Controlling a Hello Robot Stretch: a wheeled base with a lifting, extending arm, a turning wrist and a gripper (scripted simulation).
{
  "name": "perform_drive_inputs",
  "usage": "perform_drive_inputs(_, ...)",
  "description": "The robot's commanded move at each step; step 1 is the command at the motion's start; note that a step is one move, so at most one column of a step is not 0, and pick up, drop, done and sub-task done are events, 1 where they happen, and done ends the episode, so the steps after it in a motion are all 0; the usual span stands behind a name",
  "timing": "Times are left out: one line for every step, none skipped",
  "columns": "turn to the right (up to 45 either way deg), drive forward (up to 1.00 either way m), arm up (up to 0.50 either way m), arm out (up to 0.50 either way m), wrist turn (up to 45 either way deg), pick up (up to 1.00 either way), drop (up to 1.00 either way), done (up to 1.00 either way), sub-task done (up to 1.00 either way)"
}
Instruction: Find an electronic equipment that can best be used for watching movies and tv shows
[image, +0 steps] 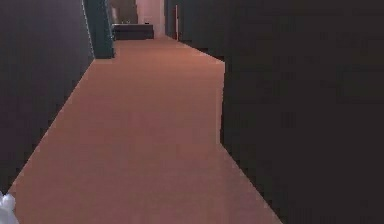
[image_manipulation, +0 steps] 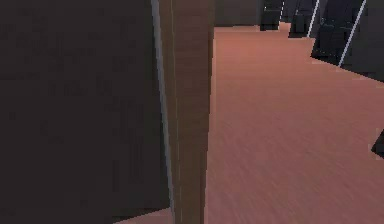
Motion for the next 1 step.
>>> perform_drive_inputs(0.0,0.05,0.0,0.0,0.0,0.0,0.0,0.0,0.0)
